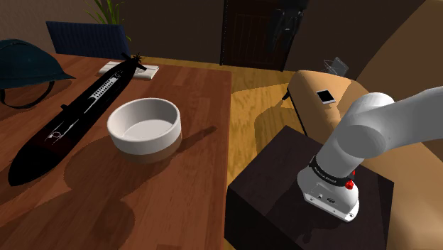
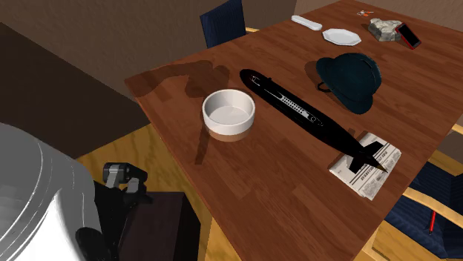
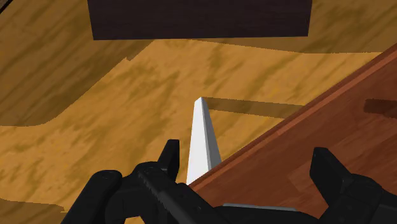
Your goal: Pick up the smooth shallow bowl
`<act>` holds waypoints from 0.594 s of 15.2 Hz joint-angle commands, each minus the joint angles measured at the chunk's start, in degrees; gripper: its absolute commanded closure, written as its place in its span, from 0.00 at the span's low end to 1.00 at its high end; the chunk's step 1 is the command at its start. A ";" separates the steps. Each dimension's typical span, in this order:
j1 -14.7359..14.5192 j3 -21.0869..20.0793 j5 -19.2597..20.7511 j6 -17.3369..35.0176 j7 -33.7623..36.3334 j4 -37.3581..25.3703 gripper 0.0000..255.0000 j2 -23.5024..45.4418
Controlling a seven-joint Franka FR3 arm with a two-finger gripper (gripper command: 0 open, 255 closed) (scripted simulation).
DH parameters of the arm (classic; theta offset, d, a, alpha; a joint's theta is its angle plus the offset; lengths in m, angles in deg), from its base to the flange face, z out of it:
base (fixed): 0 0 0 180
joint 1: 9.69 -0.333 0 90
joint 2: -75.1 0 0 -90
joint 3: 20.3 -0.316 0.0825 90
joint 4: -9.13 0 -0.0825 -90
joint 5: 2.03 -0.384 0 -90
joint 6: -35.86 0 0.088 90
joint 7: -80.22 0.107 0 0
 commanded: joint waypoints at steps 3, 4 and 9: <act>-0.72 -2.70 -1.39 1.78 2.73 0.15 0.00 1.47; -1.07 -4.04 -2.03 2.69 4.08 0.12 0.00 2.33; -2.52 -10.69 -4.66 7.27 10.80 -1.17 0.00 7.75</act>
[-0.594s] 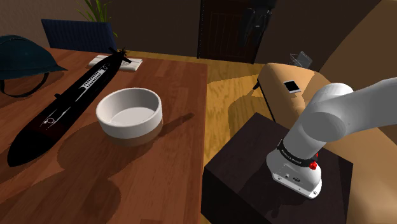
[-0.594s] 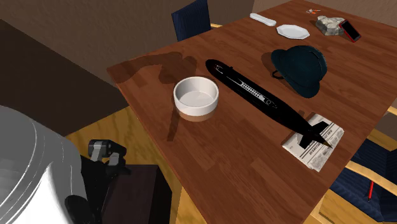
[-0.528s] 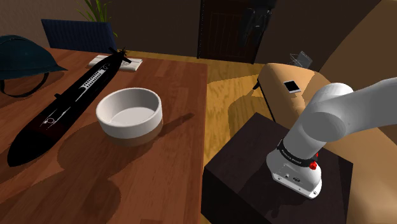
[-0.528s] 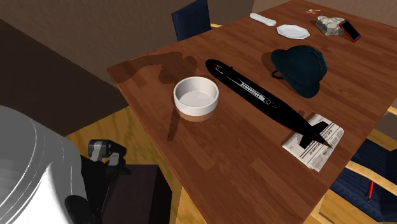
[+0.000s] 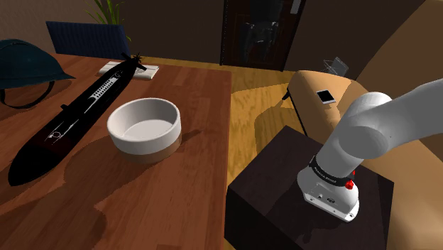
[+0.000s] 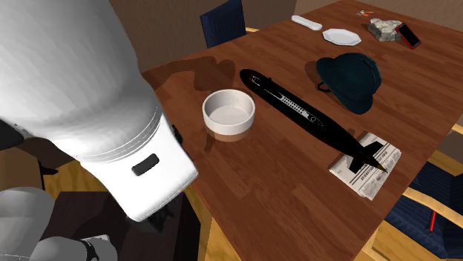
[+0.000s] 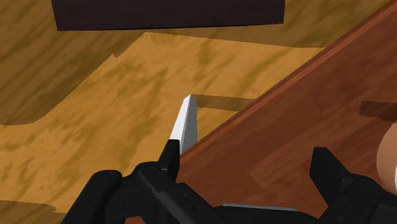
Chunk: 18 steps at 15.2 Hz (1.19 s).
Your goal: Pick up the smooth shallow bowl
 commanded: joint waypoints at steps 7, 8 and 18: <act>-1.26 -10.53 -1.61 7.03 11.24 -5.66 0.00 12.10; -1.30 -11.81 -1.43 7.82 12.71 -6.65 0.00 13.85; -1.91 -23.48 6.89 13.19 29.68 -20.56 0.00 35.04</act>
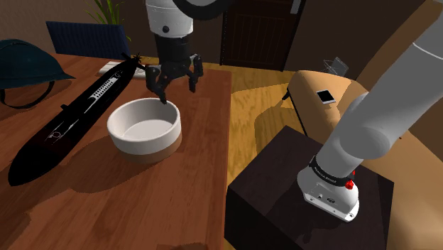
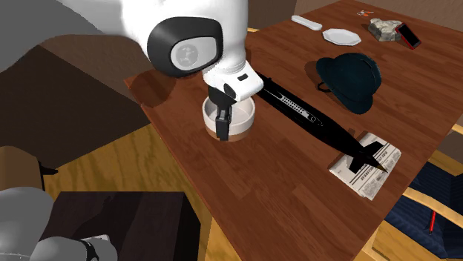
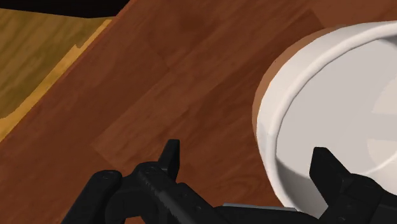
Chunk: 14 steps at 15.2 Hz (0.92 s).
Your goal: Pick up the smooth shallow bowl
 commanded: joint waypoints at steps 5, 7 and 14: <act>-0.73 -1.92 3.30 3.51 4.24 -1.14 0.00 5.72; -0.77 -1.99 3.55 5.01 4.44 -0.01 0.00 6.16; -0.79 -2.02 3.82 6.12 4.60 0.73 1.00 6.60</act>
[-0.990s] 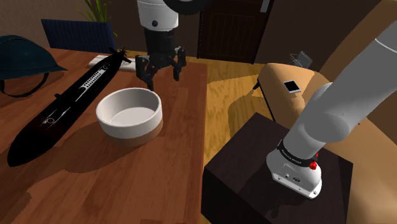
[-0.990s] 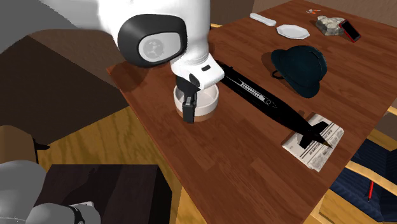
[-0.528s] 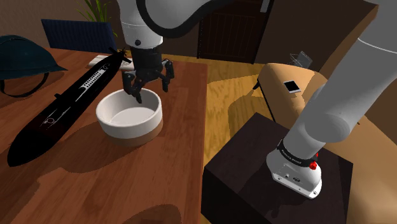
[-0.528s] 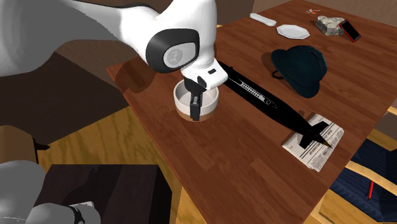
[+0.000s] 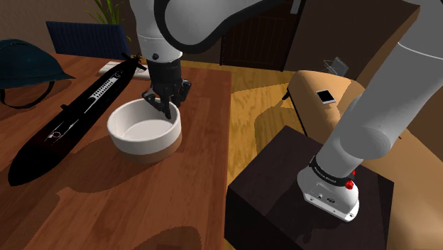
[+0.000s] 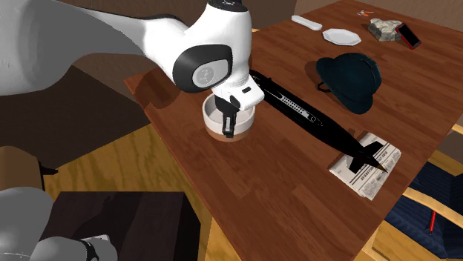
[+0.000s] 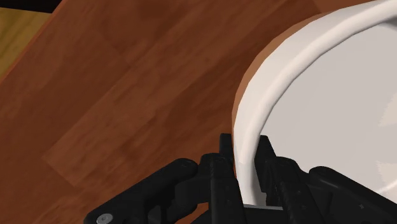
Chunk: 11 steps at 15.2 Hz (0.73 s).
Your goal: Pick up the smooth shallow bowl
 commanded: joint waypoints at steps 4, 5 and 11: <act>0.00 0.00 0.00 0.02 0.00 0.02 1.00 0.00; 0.00 0.00 -0.01 0.01 -0.01 0.03 1.00 -0.02; 0.07 0.11 -0.56 -2.91 -0.39 -2.10 1.00 -0.96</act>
